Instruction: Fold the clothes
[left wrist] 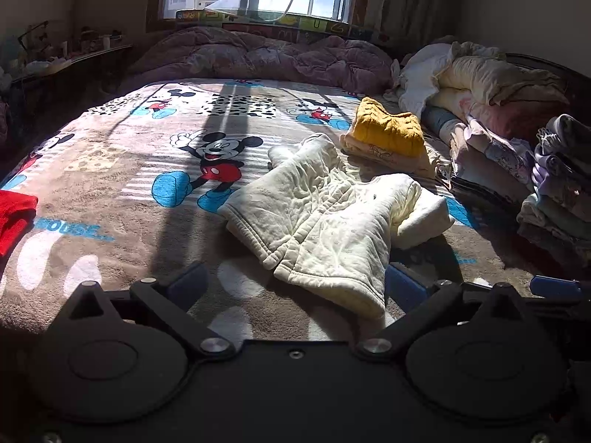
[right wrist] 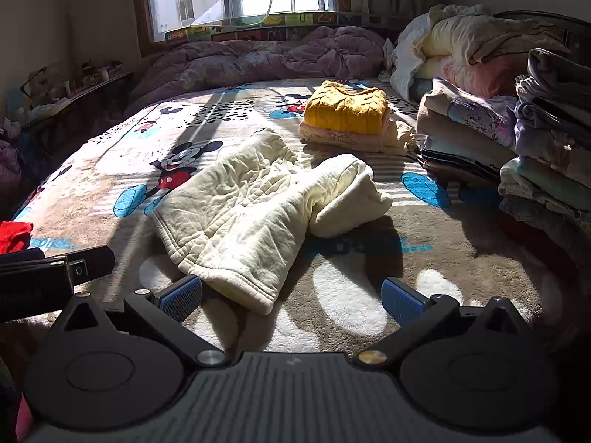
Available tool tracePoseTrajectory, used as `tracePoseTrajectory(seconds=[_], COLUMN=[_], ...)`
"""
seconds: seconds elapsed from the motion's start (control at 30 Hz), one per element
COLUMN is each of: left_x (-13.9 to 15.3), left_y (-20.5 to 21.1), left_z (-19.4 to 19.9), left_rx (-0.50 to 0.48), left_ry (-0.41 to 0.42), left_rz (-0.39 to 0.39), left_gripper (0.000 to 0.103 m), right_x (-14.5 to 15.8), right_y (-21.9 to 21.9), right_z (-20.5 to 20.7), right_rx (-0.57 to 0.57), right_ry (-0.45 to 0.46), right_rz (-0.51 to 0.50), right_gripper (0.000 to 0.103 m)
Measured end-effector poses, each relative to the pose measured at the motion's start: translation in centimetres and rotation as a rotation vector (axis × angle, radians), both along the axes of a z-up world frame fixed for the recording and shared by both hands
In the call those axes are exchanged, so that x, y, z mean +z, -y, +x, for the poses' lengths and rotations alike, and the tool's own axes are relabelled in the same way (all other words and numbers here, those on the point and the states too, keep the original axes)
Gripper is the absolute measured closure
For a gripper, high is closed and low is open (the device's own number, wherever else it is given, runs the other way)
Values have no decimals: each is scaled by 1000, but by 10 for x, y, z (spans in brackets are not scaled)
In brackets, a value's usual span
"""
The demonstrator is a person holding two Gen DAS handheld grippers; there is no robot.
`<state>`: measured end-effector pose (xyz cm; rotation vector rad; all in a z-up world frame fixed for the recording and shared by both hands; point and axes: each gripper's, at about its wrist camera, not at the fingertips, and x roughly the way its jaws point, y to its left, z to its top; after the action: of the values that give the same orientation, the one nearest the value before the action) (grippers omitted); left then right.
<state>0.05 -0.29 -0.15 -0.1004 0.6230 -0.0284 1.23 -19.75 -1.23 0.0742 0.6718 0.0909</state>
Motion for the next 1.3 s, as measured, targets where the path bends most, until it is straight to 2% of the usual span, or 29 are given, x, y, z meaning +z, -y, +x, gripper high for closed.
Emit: tracePoseTrajectory(seconds=[0.7,1.3], left_x=[-7,-14], left_y=[-1,5], left_z=[6,6], left_rx=[-5,-3], left_ry=[-15,-32], left_rz=[-3,10], left_gripper=[0,0], right_x=[-4,-15], right_y=[-1,6], right_z=[2,6], right_rx=[-9,-16], right_ry=[-6,-11], right_rz=[-28,0], right_gripper=[1,1])
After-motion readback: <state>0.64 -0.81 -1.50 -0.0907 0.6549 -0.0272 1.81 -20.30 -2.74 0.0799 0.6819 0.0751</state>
